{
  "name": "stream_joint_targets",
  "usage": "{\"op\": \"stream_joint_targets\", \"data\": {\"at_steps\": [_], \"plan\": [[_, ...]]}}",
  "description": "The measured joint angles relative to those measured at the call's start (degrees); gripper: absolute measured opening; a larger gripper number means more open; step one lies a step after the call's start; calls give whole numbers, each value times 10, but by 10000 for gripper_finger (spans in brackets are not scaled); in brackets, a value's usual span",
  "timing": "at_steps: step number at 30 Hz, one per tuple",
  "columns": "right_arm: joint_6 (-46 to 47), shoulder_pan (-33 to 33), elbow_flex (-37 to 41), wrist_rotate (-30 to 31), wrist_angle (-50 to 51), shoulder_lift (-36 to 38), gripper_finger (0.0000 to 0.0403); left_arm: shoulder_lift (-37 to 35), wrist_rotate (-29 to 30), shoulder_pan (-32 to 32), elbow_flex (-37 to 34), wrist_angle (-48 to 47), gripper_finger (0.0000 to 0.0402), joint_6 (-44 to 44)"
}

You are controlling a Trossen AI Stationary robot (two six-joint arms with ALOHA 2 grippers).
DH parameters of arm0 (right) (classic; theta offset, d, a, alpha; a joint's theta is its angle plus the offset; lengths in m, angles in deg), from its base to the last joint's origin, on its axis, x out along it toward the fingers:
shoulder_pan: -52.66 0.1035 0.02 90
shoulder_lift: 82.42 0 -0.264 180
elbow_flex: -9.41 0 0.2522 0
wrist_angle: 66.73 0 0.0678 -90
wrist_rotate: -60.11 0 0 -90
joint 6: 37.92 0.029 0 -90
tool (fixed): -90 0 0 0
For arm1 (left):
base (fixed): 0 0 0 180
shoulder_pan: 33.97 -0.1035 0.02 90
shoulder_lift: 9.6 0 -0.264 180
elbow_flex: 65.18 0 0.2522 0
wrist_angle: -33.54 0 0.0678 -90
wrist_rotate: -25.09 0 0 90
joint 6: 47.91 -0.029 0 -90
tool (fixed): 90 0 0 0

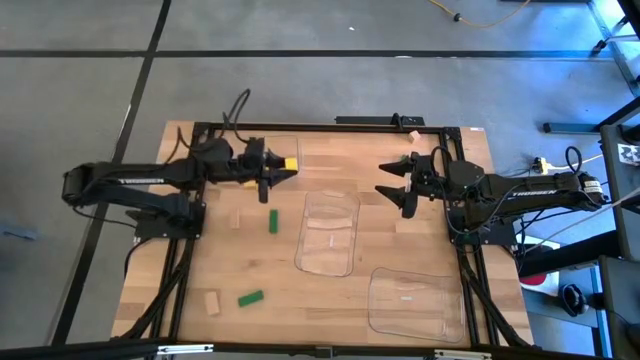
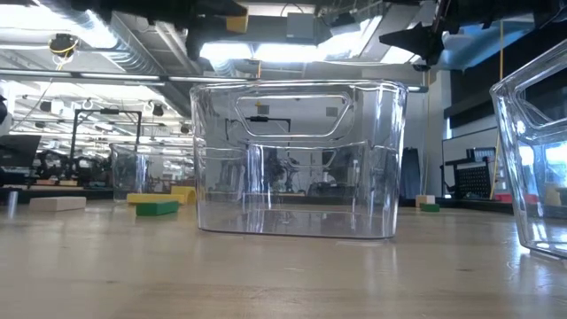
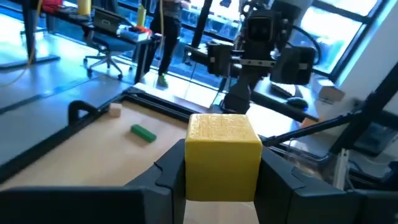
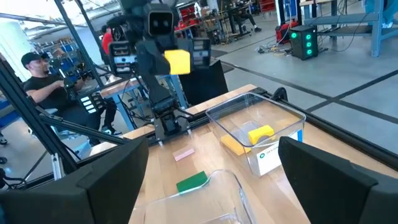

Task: Sort & place blocks by color
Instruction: Put the yellow block into the top transparent bin

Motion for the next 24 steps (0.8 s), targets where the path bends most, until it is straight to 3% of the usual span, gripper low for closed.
{"op": "stream_joint_targets", "data": {"at_steps": [7,24], "plan": [[-29,0,0,-4,0,0,362,5,18,32,-14,14,121,-4],[-28,0,0,-15,0,0,362,5,26,34,-14,12,121,-29]]}}
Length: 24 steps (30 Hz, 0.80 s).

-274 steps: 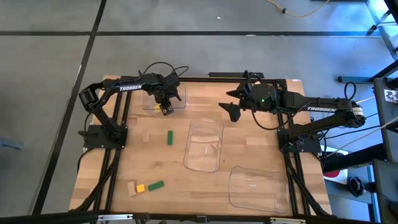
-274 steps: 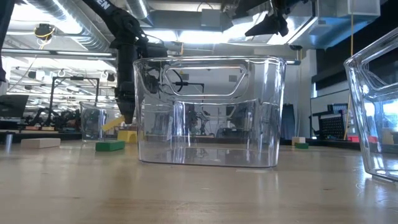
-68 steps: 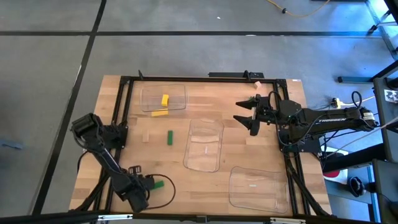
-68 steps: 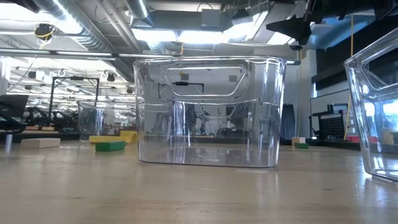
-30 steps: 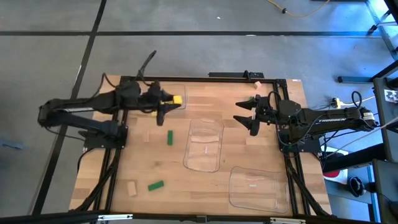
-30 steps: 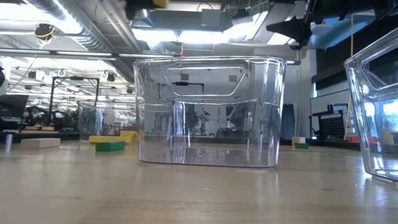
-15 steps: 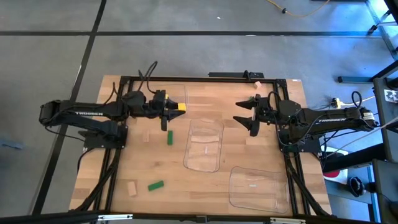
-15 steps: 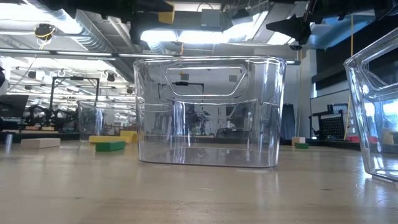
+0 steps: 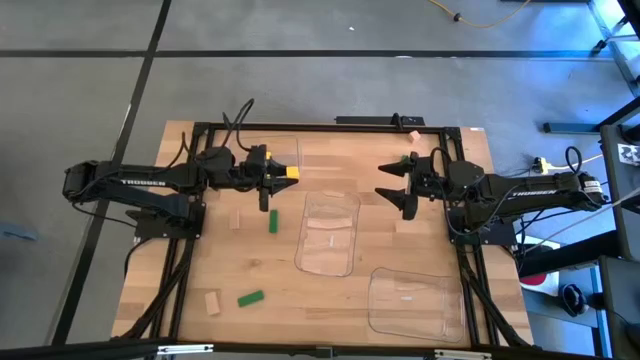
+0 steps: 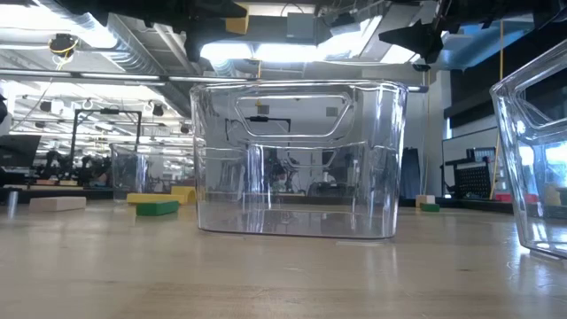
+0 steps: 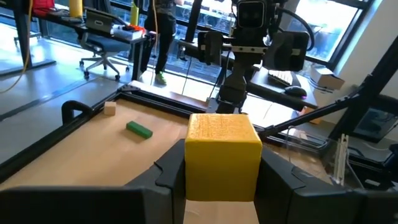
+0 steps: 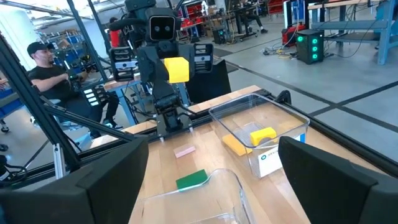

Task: Sort & place blocks by color
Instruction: Put the yellow block into the top transparent bin

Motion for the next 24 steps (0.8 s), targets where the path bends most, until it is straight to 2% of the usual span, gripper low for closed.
{"op": "stream_joint_targets", "data": {"at_steps": [4,7,11,16,21,24], "plan": [[0,0,0,0,0,0,362,0,14,-2,5,-4,121,-2],[0,0,0,0,0,0,362,0,15,-36,49,-28,121,-5],[0,0,0,0,0,0,362,10,16,-114,152,-193,121,-36],[0,0,0,0,0,0,362,70,15,-213,244,-392,121,-51],[0,0,0,0,0,0,362,146,-63,-277,228,-433,121,-24],[0,0,0,0,1,0,362,192,-72,-284,203,-428,121,6]]}}
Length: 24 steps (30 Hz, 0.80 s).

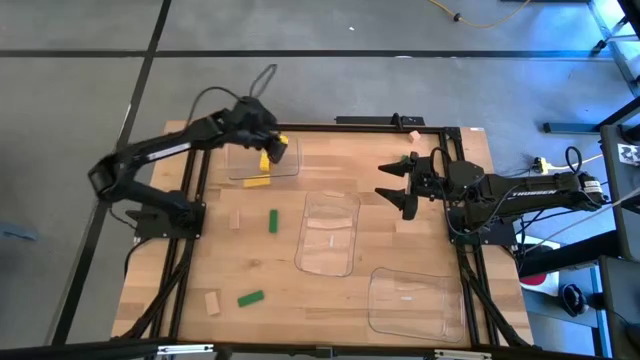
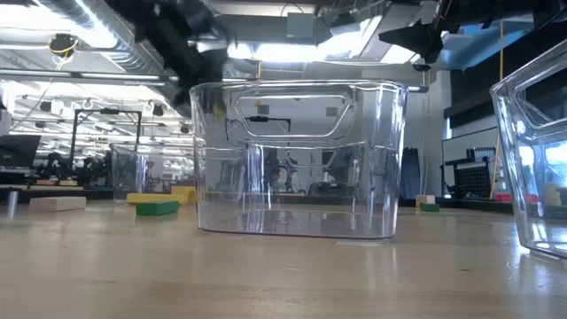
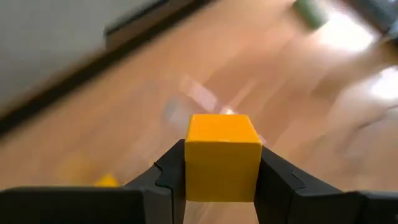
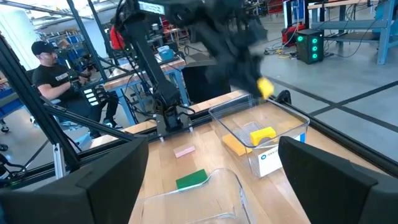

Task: Sort & place blocks by color
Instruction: Put the yellow block into the top transparent bin

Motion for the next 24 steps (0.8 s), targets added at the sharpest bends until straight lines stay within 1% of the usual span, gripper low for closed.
{"op": "stream_joint_targets", "data": {"at_steps": [7,13,22,24], "plan": [[0,0,0,0,0,0,362,84,44,7,-50,-4,121,75],[0,0,0,0,0,0,362,126,99,15,-54,1,121,84],[2,0,0,0,0,0,362,166,95,15,-54,11,121,88],[2,0,0,0,0,0,362,171,95,15,-54,12,128,94]]}}
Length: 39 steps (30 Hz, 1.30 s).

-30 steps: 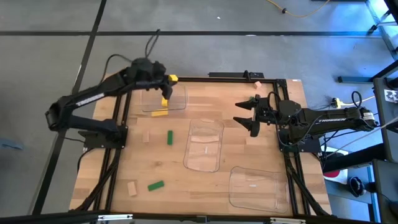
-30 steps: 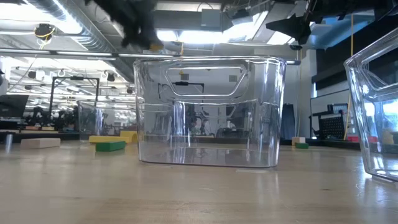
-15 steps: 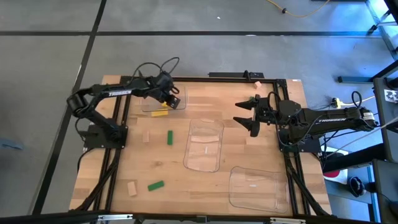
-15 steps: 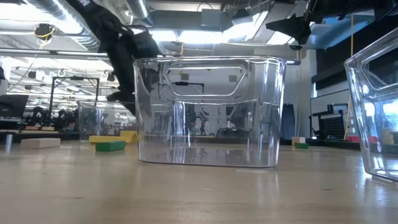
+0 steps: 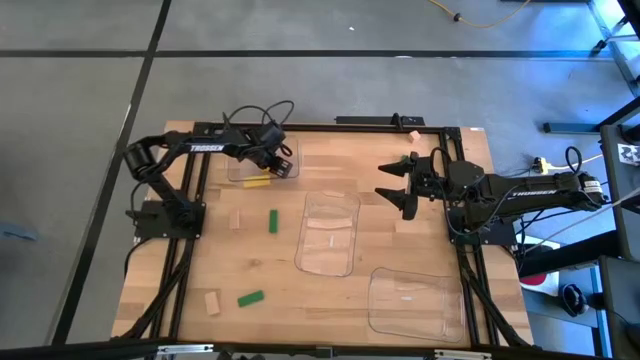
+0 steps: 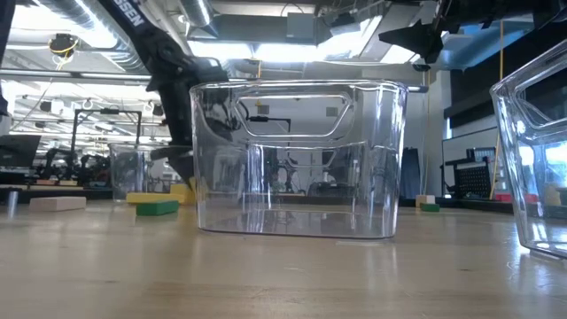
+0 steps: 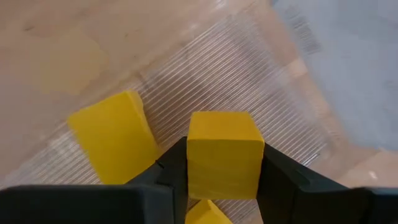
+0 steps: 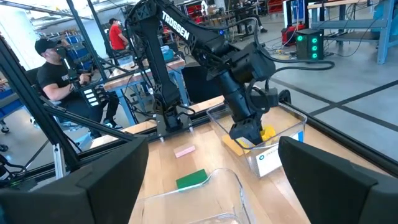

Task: Sort & place blocks by color
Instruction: Put the yellow block into the top transparent bin, then put the top right green block into the middle transparent bin

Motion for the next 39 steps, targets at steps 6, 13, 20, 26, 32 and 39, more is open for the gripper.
{"op": "stream_joint_targets", "data": {"at_steps": [6,13,20,26,32,39], "plan": [[0,0,0,0,0,0,362,3,6,1,0,-2,162,1],[-1,0,0,0,0,0,362,-5,2,1,-1,17,169,0],[-1,0,0,0,-1,0,362,-77,-37,-14,-1,17,171,0],[0,0,0,0,-33,0,362,-206,-73,5,-1,33,169,-7],[0,0,0,0,-76,0,362,-351,-51,103,-26,151,169,-30],[-1,0,0,0,-86,0,362,-458,-9,238,-156,398,169,-19]]}}
